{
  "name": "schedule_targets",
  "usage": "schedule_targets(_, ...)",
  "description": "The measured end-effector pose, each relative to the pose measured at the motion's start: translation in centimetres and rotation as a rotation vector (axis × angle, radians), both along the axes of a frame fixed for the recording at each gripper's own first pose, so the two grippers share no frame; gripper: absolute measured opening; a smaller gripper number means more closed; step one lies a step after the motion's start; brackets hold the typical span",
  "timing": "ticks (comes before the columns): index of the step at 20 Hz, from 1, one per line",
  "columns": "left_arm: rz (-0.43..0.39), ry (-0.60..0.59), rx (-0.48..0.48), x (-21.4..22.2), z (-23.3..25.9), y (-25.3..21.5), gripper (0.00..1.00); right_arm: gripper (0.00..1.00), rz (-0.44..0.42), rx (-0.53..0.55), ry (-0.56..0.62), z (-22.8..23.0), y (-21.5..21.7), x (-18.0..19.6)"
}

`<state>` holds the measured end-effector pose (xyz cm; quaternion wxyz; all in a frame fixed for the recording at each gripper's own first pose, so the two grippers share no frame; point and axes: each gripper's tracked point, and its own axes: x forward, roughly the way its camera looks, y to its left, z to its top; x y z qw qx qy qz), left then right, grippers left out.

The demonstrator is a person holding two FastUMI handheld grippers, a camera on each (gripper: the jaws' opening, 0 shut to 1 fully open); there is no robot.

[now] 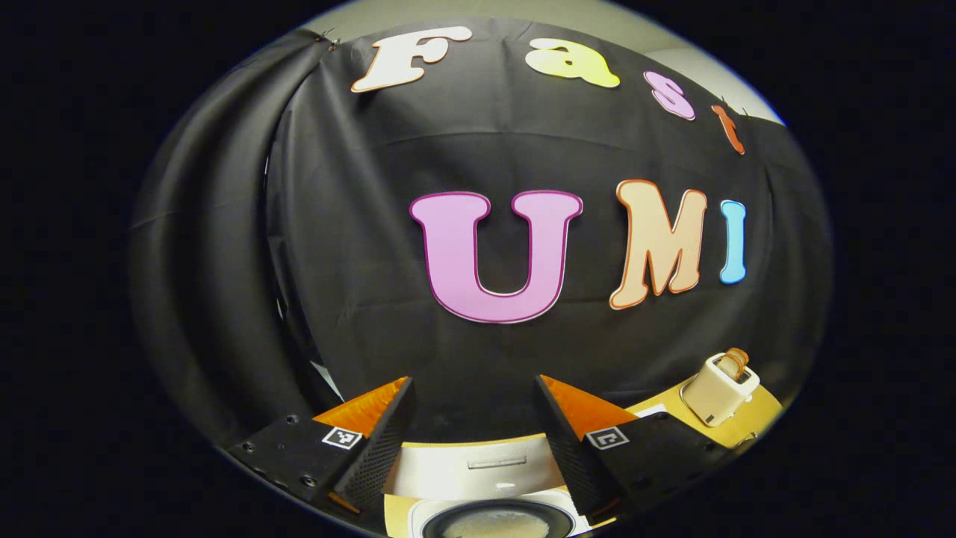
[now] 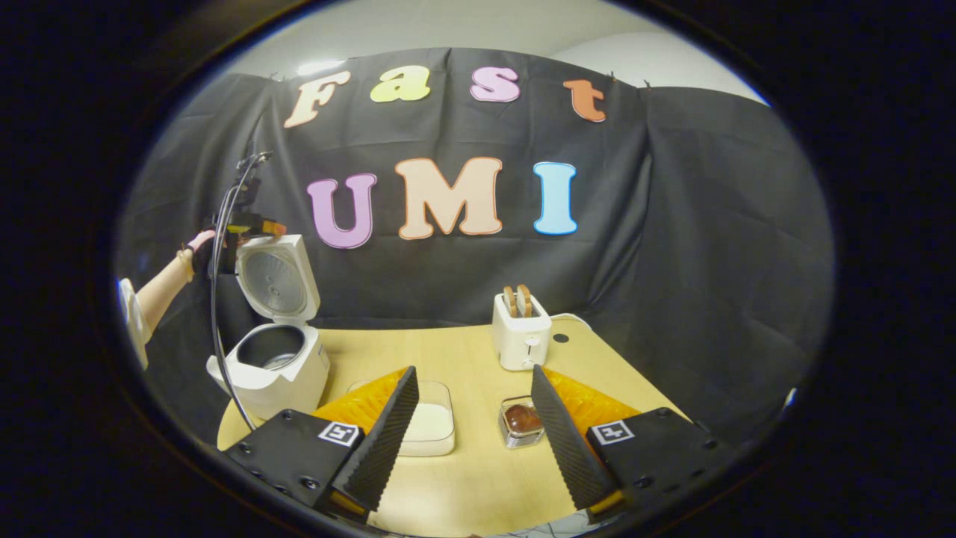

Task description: Close the left gripper, press the button to open the rice cooker; take a wooden spoon from the chopstick holder with the right hand, scoop a spoonful of rice and pour it into the rice cooker, then put the wooden spoon back into the chopstick holder.

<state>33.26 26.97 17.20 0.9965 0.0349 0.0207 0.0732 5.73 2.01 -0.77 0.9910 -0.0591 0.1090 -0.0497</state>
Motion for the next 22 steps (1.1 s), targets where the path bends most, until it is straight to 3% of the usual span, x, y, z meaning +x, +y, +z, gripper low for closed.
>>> schedule_targets(1, -0.002, 0.003, -0.003, 0.2, 0.0, 0.2, 0.93, 0.94, 0.001, 0.003, 0.000, -0.1, 0.1, -0.1)
schedule_targets(4, -0.004, 0.002, -0.020, -0.4, -0.7, 0.0, 0.93, 0.98, -0.004, 0.023, 0.002, -0.3, -0.1, -0.1)
schedule_targets(11, -0.013, -0.016, -0.017, -3.7, -1.7, -0.8, 0.93, 0.94, 0.000, 0.071, 0.012, -1.0, -0.6, -0.1)
schedule_targets(14, -0.012, -0.003, -0.028, -6.4, -3.4, -1.5, 0.93, 0.98, 0.001, 0.067, 0.007, -0.5, -1.2, 0.5)
schedule_targets(22, -0.004, 0.027, -0.029, -13.0, -10.6, -2.9, 0.93, 0.96, 0.042, 0.083, 0.018, -1.2, -0.4, 2.1)
